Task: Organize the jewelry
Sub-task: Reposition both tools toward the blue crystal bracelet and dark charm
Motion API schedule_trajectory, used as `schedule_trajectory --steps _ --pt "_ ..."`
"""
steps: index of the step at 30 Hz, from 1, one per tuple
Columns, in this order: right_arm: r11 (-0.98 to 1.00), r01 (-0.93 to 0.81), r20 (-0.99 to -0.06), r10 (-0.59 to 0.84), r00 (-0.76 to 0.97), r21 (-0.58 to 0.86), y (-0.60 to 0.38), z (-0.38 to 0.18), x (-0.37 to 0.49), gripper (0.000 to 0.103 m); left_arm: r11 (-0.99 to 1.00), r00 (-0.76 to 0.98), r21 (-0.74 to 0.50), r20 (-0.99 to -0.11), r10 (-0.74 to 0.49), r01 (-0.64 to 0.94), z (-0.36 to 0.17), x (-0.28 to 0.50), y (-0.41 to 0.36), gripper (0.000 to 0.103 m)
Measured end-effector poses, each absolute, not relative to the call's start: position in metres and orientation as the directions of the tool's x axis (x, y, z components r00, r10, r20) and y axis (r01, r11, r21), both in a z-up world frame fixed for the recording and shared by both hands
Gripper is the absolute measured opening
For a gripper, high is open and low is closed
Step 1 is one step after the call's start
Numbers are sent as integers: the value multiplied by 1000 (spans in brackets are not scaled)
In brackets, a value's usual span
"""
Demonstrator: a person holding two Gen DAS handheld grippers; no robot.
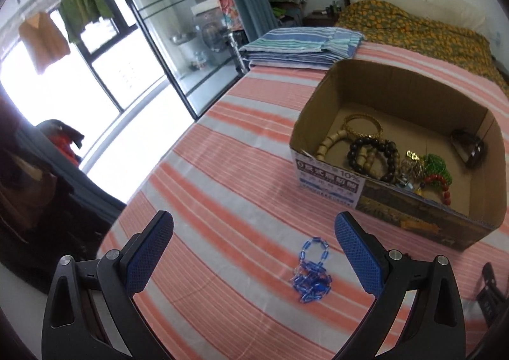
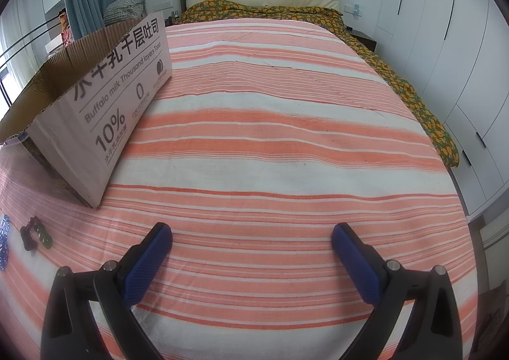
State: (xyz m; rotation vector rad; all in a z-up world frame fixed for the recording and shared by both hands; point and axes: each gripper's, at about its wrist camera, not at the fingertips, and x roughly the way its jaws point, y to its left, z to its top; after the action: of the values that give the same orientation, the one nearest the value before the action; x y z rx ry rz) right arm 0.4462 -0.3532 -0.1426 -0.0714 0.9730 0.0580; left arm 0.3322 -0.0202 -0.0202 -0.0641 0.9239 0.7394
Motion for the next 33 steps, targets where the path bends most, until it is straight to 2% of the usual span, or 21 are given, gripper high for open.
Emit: schedule_trajectory --steps 6,17,25,33 --pt "996 -81 -827 17 562 -35 -353 -143 446 103 807 442 205 -749 493 -553 -16 324 13 101" --pt "997 -72 -827 10 562 -37 -349 -143 447 103 898 608 199 -677 415 -392 -13 272 66 102" --pt "997 -74 -835 29 549 -14 -351 -137 435 103 921 598 148 -721 349 -359 -23 236 87 102" --pt "998 -69 -706 40 707 -13 -342 -65 331 103 948 631 -15 -750 199 -317 -29 240 80 101"
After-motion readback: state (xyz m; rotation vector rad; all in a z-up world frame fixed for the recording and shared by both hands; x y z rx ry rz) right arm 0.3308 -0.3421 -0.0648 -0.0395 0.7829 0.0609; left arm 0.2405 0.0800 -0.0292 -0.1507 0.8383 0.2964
